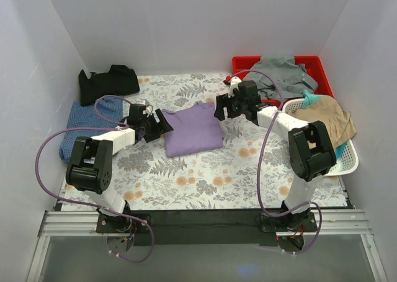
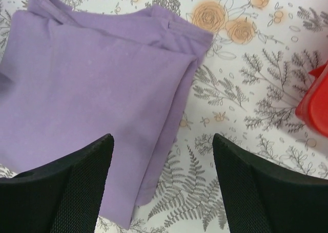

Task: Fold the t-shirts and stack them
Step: Neatly place the folded tshirt to the corner

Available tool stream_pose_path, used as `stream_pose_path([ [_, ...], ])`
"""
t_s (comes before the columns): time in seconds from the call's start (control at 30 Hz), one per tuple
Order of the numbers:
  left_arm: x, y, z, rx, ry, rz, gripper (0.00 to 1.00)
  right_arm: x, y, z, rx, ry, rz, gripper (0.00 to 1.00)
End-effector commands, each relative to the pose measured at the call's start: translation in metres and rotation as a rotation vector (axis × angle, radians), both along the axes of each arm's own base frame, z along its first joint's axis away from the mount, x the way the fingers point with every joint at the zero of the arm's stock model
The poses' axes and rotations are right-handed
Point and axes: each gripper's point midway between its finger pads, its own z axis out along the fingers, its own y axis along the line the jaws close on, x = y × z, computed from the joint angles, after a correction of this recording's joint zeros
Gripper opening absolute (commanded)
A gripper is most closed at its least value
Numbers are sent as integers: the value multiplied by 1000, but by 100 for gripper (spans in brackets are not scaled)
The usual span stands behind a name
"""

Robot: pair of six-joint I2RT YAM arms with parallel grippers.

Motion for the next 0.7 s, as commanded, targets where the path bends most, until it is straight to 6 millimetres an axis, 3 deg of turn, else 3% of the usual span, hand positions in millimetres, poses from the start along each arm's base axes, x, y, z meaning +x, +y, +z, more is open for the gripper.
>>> stream_pose_path([
  [0.0,-5,-12,15,-67,-10,-46,76,-17,-6,7,15,6,1,84],
  [0.17,-14,-21,-8,-102,64,-85,78,-35,-16,-4,-10,46,-8,84],
  [0.23,-7,-28,-8,-133,45,-104,78,-41,-17,-10,-12,66,-8,84],
  [0.4,-19,-57,-28,-295,139,-222,83,-49,-17,-20,-11,98,3,84],
  [0.53,-22,-82,-31,-435,144,-306,82,-50,-20,-25,-22,106,-4,84],
  [0.6,-25,-95,-32,-494,172,-337,76,-50,-20,-26,-24,107,-3,84],
  [0.63,-25,-100,-37,-524,175,-359,55,-50,-19,-26,-23,109,-3,84],
  [0.67,-24,-105,-36,-548,171,-370,45,-51,-20,-29,-26,115,-4,84],
])
